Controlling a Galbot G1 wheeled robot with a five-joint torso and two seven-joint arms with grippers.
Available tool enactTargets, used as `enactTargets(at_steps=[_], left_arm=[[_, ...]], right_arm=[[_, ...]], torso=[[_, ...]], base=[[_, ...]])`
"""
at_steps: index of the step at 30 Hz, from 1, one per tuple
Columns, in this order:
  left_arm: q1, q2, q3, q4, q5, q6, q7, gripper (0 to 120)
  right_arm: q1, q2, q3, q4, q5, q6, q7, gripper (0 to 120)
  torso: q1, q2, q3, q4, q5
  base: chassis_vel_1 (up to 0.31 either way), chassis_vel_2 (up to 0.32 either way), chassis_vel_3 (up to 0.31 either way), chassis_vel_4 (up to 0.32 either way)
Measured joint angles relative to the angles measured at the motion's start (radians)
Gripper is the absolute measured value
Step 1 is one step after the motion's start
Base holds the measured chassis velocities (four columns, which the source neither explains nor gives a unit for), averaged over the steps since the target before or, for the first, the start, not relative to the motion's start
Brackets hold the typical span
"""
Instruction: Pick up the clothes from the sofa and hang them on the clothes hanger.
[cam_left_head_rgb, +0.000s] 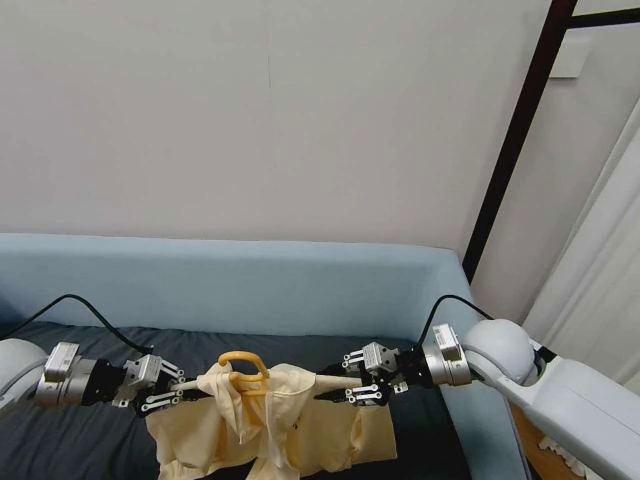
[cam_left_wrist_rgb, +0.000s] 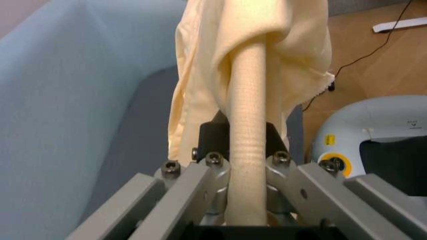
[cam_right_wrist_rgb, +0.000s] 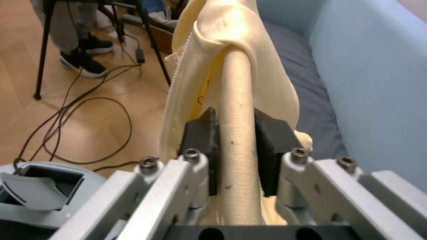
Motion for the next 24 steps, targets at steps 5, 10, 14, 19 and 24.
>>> enactTargets(at_steps=[5,10,14,19,24], left_arm=[[0.006,-0.008,-0.003,0.002,0.009,-0.001,0.006,1],[0.009,-0.007,-0.003,0.003,0.009,-0.009,0.008,1],[0.008,-0.004,0.001,0.014,-0.018,-0.041,-0.012,9],[0.003,-0.003,0.001,0.035,-0.080,-0.116,-0.076,27],[-0.014,-0.004,-0.009,0.046,-0.175,-0.176,-0.113,45]], right_arm=[[0.002,0.007,-0.004,-0.003,-0.004,-0.001,-0.009,8],[-0.002,0.010,-0.005,-0.004,-0.008,-0.002,-0.004,8],[-0.017,0.010,0.007,-0.004,-0.005,-0.002,0.000,8],[-0.037,0.005,0.033,-0.009,0.023,0.001,0.009,8],[-0.077,-0.001,0.071,-0.011,0.071,0.001,0.039,8]], torso=[[0.000,0.000,0.000,0.0000,-0.0001],[0.000,0.000,0.000,0.0001,-0.0001],[0.000,0.000,0.000,0.0000,0.0000],[0.000,0.000,0.000,0.0001,-0.0001],[0.000,0.000,0.000,0.0001,0.0000]], base=[[0.000,0.000,0.000,0.000],[0.000,0.000,0.000,0.000],[0.000,0.000,0.000,0.000],[0.000,0.000,0.000,0.000],[0.000,0.000,0.000,0.000]])
